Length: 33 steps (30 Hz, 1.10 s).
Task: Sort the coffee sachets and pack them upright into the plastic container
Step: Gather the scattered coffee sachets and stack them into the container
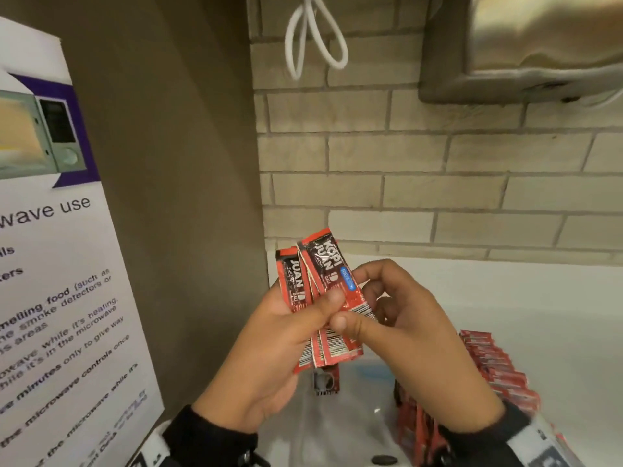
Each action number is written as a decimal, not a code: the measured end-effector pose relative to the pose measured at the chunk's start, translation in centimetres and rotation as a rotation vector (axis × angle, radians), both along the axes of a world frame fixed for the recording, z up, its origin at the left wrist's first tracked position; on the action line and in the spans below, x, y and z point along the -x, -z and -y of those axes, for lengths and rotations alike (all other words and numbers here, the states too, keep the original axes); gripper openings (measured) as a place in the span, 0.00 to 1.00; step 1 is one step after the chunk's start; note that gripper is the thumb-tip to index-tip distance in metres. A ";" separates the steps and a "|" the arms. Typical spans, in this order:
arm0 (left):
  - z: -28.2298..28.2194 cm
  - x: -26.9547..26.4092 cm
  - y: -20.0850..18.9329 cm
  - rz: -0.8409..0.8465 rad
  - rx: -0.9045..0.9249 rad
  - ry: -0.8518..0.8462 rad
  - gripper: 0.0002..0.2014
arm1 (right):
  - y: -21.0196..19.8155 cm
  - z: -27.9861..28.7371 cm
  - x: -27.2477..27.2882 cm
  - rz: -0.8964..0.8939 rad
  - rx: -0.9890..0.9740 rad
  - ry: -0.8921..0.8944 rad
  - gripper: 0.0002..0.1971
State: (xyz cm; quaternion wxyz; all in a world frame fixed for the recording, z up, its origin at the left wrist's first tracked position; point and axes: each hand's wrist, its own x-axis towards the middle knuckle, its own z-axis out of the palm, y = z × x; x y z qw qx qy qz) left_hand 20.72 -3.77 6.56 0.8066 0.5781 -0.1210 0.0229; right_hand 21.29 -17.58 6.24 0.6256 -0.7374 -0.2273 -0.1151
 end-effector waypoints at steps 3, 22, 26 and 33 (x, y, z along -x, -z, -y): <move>-0.1 0.1 0.0 0.031 -0.017 0.016 0.18 | -0.2 0.4 0.0 -0.082 -0.136 -0.058 0.13; 0.1 0.6 0.4 -0.090 -0.159 0.215 0.21 | 0.0 2.1 -0.6 0.150 -0.286 0.093 0.20; -0.5 0.4 0.4 -0.067 -0.223 0.130 0.19 | -0.7 2.4 0.0 0.076 -0.284 -0.006 0.19; -2.5 0.2 -0.7 0.024 -0.209 -0.065 0.18 | -1.9 3.8 0.7 0.018 -0.060 0.068 0.12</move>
